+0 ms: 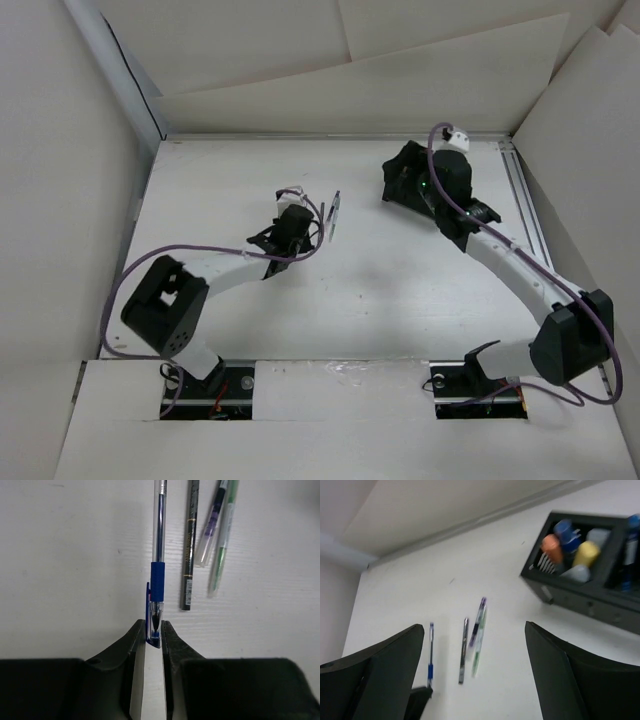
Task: Sort the stationery into containers
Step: Pick up the pen from the center of the board.
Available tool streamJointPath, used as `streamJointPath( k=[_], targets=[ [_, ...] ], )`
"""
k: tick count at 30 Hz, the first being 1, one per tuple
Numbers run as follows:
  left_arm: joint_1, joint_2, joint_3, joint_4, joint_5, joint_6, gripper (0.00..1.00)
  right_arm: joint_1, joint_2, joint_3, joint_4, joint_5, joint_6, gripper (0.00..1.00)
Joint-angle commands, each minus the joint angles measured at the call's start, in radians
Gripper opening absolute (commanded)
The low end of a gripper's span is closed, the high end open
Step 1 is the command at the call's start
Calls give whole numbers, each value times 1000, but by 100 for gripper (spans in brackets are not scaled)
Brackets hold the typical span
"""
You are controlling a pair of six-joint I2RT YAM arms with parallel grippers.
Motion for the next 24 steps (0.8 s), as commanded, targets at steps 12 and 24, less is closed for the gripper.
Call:
streamJointPath(
  k=[12, 24],
  targets=[
    [0, -394, -259, 418, 422, 85, 0, 109, 176, 32, 89, -437, 43, 91],
    [0, -381, -268, 453, 542, 85, 0, 109, 261, 43, 165, -514, 75, 59]
  ],
)
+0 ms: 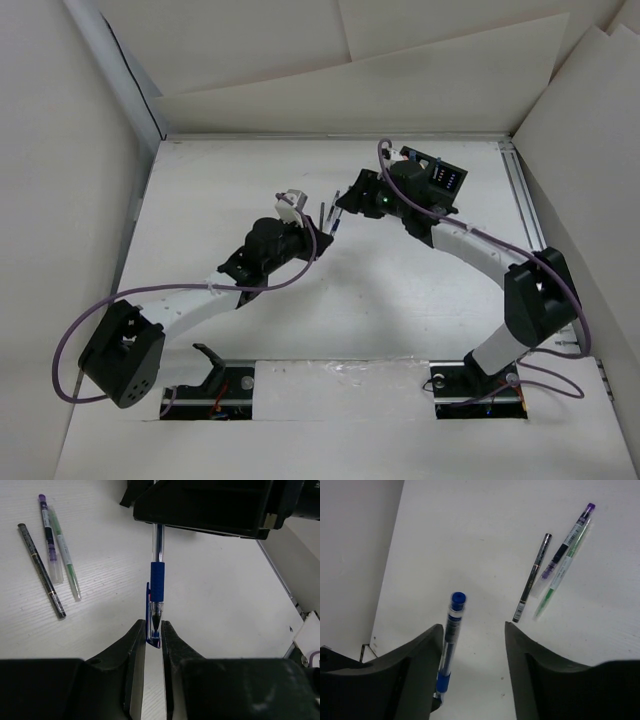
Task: Sort the stationery into containers
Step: Pick up the pen from the center of the board, then place the pen in the storage box.
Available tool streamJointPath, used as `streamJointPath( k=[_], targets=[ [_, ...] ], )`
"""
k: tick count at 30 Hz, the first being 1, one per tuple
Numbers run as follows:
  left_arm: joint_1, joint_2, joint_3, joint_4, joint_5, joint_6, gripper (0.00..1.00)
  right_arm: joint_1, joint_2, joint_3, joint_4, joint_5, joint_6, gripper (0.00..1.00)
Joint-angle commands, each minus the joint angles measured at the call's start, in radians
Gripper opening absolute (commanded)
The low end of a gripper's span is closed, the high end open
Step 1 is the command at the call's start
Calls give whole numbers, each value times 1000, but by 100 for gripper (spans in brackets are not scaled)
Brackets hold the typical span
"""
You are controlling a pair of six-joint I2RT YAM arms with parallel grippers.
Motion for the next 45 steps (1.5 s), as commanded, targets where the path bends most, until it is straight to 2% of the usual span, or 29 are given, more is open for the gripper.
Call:
streamJointPath(
  k=[1, 4, 7, 10, 11, 13, 14, 15, 16, 18, 19, 20, 21, 24, 25, 28, 29, 32, 33, 36, 39, 43, 45],
  targets=[
    [0, -13, -11, 72, 61, 15, 0, -1, 14, 41, 81, -30, 16, 54],
    [0, -13, -11, 72, 71, 25, 0, -1, 14, 41, 91, -30, 25, 36],
    [0, -2, -2, 72, 80, 25, 0, -1, 14, 41, 91, -21, 25, 27],
    [0, -2, -2, 72, 89, 25, 0, -1, 14, 41, 110, -21, 25, 22],
    [0, 7, -2, 72, 89, 25, 0, -1, 14, 41, 110, -21, 25, 13],
    [0, 7, -2, 72, 89, 25, 1, -1, 5, 30, 110, -12, 25, 3],
    [0, 16, -2, 72, 89, 25, 6, -1, 5, 30, 120, -3, 25, 0],
    [0, 16, -2, 72, 89, 25, 13, -1, 5, 30, 121, 6, 25, 0],
    [0, 16, -2, 72, 89, 25, 29, -1, -6, 18, 121, 17, 25, 0],
    [0, 16, -2, 72, 79, 15, 43, -13, -15, 7, 121, 52, 25, 0],
    [0, 16, -2, 72, 78, 15, 43, -13, -26, 7, 121, 53, 25, 0],
    [0, 16, -2, 81, 78, 15, 48, -31, -26, 7, 121, 53, 25, 0],
    [0, 16, -2, 81, 78, 15, 50, -45, -37, -2, 121, 53, 25, 0],
    [0, 6, -11, 81, 36, 5, 50, -111, -67, -2, 108, 77, 25, 0],
    [0, 6, -11, 62, -33, -6, 50, -163, -96, -2, 81, 144, 16, 0],
    [0, 27, 12, 9, -91, -15, 47, -214, -112, 8, 47, 219, -16, 0],
    [0, 41, 23, -14, -153, -27, 45, -227, -126, 18, 47, 320, -16, 0],
    [0, 106, 76, -112, -272, -58, 38, -293, -135, 44, 24, 469, -54, 0],
    [0, 127, 93, -140, -296, -58, 36, -325, -135, 44, 24, 567, -54, 0],
    [0, 206, 153, -220, -337, -67, 34, -367, -101, 99, 24, 716, -109, 0],
    [0, 263, 187, -240, -337, -67, 34, -386, -57, 151, 24, 813, -163, 0],
    [0, 303, 211, -261, -359, -67, 35, -334, 17, 212, 36, 1056, -251, 0],
    [0, 317, 220, -272, -371, -67, 35, -310, 63, 246, 45, 1115, -275, 0]
  ],
)
